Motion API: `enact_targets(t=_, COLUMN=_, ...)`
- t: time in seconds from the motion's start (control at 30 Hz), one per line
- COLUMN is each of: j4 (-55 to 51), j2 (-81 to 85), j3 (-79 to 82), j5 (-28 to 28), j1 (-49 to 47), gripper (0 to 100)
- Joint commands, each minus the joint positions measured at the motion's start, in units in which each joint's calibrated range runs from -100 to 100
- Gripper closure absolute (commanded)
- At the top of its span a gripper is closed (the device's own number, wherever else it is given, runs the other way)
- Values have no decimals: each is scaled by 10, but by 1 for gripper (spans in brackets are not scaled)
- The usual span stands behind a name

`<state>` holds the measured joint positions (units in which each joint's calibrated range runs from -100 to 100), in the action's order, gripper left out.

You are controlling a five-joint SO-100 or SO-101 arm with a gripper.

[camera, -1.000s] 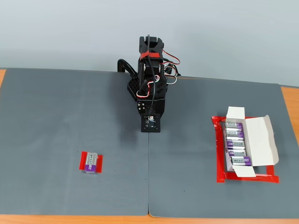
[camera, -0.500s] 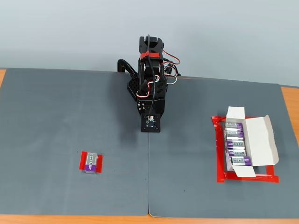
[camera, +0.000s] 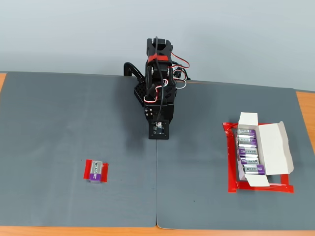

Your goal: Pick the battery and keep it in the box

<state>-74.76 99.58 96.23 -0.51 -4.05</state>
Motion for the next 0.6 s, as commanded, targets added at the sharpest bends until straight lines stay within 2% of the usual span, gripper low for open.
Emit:
enact_targets(t=0.0, j4=-2, j2=-19, j3=-44, j5=-1, j1=-2, gripper=98)
enact_targets(t=0.3, j4=99, j2=-194, j3=-93, j5=-1, j1=-11, gripper=98)
enact_targets(t=0.57, j4=147, j2=-398, j3=-267, j5=-2, j1=-1, gripper=98)
